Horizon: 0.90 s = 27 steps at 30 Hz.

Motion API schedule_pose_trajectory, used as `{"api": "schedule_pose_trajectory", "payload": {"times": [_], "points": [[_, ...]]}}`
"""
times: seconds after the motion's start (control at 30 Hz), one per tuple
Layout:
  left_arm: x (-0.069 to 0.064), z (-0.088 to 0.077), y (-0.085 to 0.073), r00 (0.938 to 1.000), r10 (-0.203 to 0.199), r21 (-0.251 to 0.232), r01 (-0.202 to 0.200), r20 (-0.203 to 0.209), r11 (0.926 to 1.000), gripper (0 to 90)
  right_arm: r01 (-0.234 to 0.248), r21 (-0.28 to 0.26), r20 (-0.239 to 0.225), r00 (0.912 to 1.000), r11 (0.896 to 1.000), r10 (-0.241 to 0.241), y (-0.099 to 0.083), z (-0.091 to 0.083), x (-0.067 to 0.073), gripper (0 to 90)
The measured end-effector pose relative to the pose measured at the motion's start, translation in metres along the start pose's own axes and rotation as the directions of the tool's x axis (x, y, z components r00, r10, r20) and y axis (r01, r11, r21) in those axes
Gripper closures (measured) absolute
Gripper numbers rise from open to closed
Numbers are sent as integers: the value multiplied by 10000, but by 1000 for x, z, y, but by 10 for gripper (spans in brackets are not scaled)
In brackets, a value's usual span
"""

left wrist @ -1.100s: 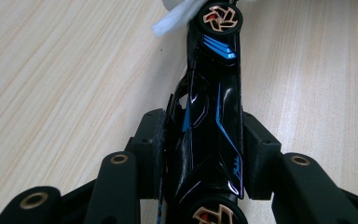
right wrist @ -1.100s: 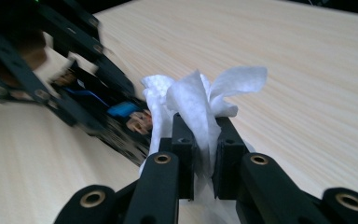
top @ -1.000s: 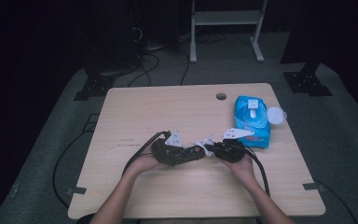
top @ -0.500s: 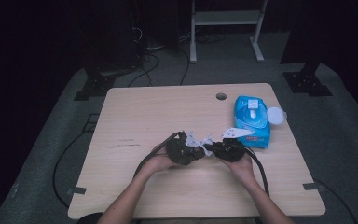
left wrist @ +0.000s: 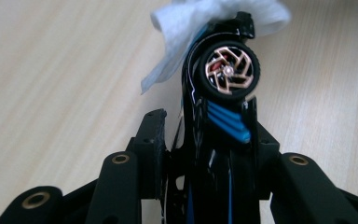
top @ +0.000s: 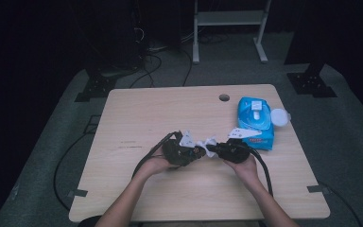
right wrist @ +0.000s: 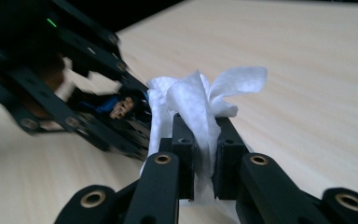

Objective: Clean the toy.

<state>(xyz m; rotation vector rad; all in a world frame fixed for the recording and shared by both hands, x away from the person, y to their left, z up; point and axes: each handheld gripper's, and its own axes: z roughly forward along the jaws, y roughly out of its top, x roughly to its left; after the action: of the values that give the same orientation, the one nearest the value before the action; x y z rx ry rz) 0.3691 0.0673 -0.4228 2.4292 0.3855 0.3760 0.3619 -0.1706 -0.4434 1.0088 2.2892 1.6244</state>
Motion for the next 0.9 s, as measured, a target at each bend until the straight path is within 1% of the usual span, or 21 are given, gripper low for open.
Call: {"api": "schedule_pose_trajectory", "payload": {"times": [0.03,0.07,0.1,0.13,0.17,0.2,0.23,0.27,0.3,0.33,0.37,0.4,0.47,0.57,0.6,0.7,0.77,0.8,0.83,0.87,0.9], "points": [[0,-2,1,9999,104,-80,-105,-48,9999,575,42,-325,-169,9998,9995,-48,5,-4,3,810],[-1,-5,4,9997,218,-408,-224,-145,9989,580,305,-575,-337,9989,9979,-325,13,-8,10,810],[-1,-5,4,9997,218,-408,-224,-145,9989,582,305,-575,-337,9989,9979,-325,13,-8,10,810],[-3,-10,7,9991,355,-638,-368,-218,9973,584,571,-815,-487,9969,9950,-612,20,-12,17,810],[-3,-10,7,9991,355,-638,-368,-218,9973,586,571,-815,-487,9969,9950,-612,20,-12,17,810],[-4,-15,8,9990,396,-960,-413,-196,9945,591,711,-1009,-465,9960,9924,-760,23,-16,20,810],[-4,-15,8,9990,396,-960,-413,-196,9945,628,711,-1009,-465,9960,9924,-760,23,-16,20,810],[-4,-20,9,9992,354,-1168,-374,-186,9925,630,764,-850,-295,9964,9934,-792,24,-18,18,810],[-4,-20,9,9992,354,-1168,-374,-186,9925,630,764,-850,-295,9964,9934,-792,24,-18,18,810],[-4,-21,9,9992,353,-1183,-374,-198,9923,631,588,-799,-197,9980,9951,-605,20,-18,11,810],[-4,-21,8,9992,358,-1208,-379,-192,9919,631,588,-799,-197,9980,9951,-605,20,-18,11,810],[-4,-20,8,9993,339,-1265,-357,-162,9913,631,462,-609,-162,9988,9971,-473,17,-16,8,811],[-5,-19,8,9990,417,-1275,-431,-144,9909,632,500,-662,-202,9985,9965,-515,18,-16,9,811],[-6,-18,9,9986,514,-1259,-530,-158,9906,632,559,-898,-332,9977,9944,-591,22,-17,15,811],[-7,-18,9,9983,562,-1238,-576,-144,9906,632,668,-990,-442,9965,9928,-714,24,-17,18,811],[-9,-18,11,9982,592,-1343,-594,-55,9892,633,1065,-918,-588,9919,9901,-1121,29,-16,28,811],[-9,-19,11,9982,607,-1358,-604,-16,9889,633,1154,-918,-538,9912,9891,-1207,29,-16,28,811],[-9,-20,10,9984,572,-1384,-568,-13,9887,634,1003,-918,-396,9938,9907,-1043,27,-17,23,811],[-9,-20,10,9984,572,-1384,-568,-13,9887,634,1003,-918,-396,9938,9907,-1043,27,-17,23,811],[-8,-21,9,9987,500,-1449,-494,9,9882,635,850,-859,-168,9961,9927,-867,23,-18,17,811],[-7,-22,9,9990,449,-1526,-436,52,9873,635,850,-859,-168,9961,9927,-867,23,-18,17,811]]}}
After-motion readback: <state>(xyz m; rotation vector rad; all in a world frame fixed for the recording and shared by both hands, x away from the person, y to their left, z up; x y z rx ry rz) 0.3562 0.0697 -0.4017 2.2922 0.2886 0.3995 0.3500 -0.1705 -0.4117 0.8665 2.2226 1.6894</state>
